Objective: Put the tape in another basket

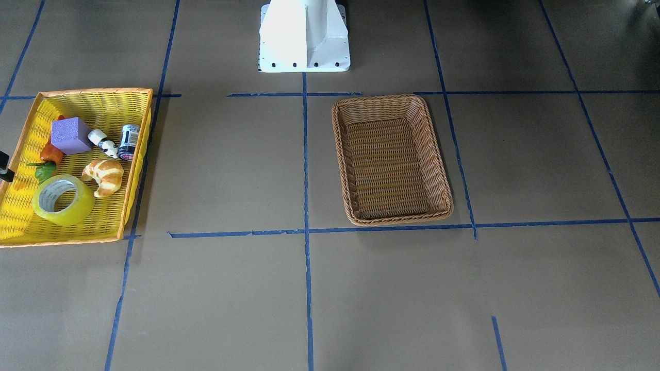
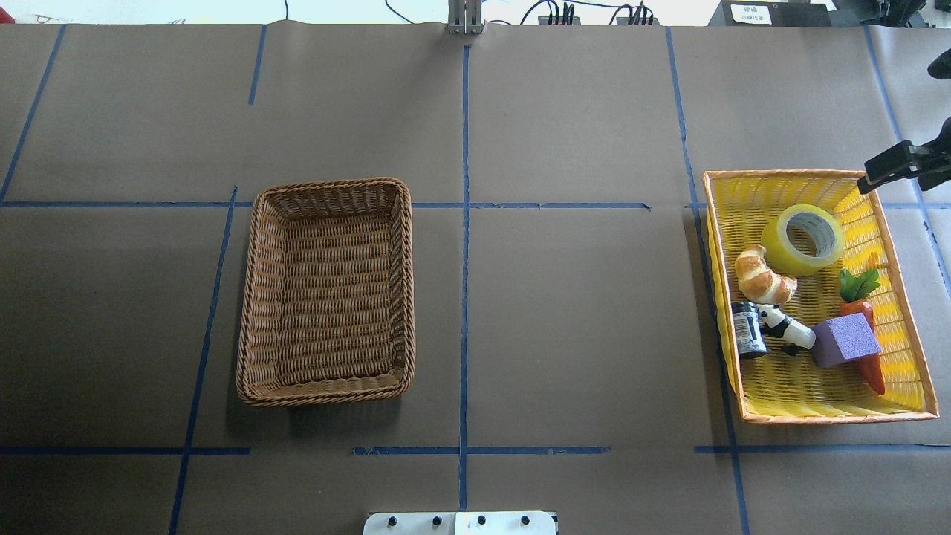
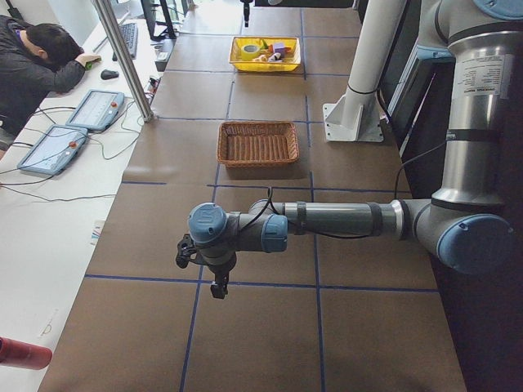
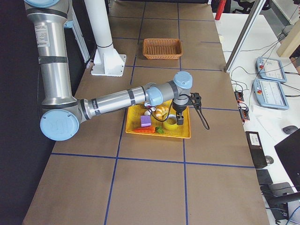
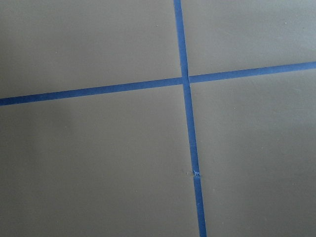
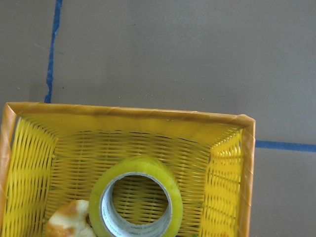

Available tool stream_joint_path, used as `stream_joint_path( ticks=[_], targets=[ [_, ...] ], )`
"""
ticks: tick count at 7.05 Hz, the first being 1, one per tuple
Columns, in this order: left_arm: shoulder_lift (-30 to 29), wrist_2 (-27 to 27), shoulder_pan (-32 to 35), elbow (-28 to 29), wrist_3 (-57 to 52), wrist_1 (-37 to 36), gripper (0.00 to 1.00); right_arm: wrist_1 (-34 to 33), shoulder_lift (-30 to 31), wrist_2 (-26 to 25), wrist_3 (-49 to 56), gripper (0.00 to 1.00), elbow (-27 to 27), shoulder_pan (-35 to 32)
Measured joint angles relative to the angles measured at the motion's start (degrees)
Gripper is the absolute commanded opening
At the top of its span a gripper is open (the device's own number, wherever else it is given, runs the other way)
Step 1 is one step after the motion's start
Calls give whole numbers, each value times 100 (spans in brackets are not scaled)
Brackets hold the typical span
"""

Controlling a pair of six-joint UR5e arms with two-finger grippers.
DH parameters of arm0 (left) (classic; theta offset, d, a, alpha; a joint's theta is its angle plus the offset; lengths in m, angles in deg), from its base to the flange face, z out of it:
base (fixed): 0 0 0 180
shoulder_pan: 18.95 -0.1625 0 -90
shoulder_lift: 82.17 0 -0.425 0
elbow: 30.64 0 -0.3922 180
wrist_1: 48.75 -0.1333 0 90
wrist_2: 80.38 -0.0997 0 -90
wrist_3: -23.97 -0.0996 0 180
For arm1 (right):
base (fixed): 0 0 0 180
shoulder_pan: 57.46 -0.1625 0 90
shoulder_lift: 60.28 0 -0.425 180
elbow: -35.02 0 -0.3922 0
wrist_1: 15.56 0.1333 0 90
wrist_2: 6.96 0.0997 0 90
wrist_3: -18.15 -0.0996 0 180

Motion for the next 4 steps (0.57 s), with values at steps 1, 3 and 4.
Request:
stream_joint_path(
  ticks=[1, 3, 4],
  targets=[
    [-4, 0, 0, -7, 5, 4, 100, 349, -23, -39, -189, 100, -263, 166],
    [-7, 3, 0, -27, 17, 6, 100, 1088, -150, -59, -617, 100, -923, 431],
    [-10, 6, 0, -30, 20, 7, 100, 1280, -219, -64, -946, 100, -1053, 565]
  ],
)
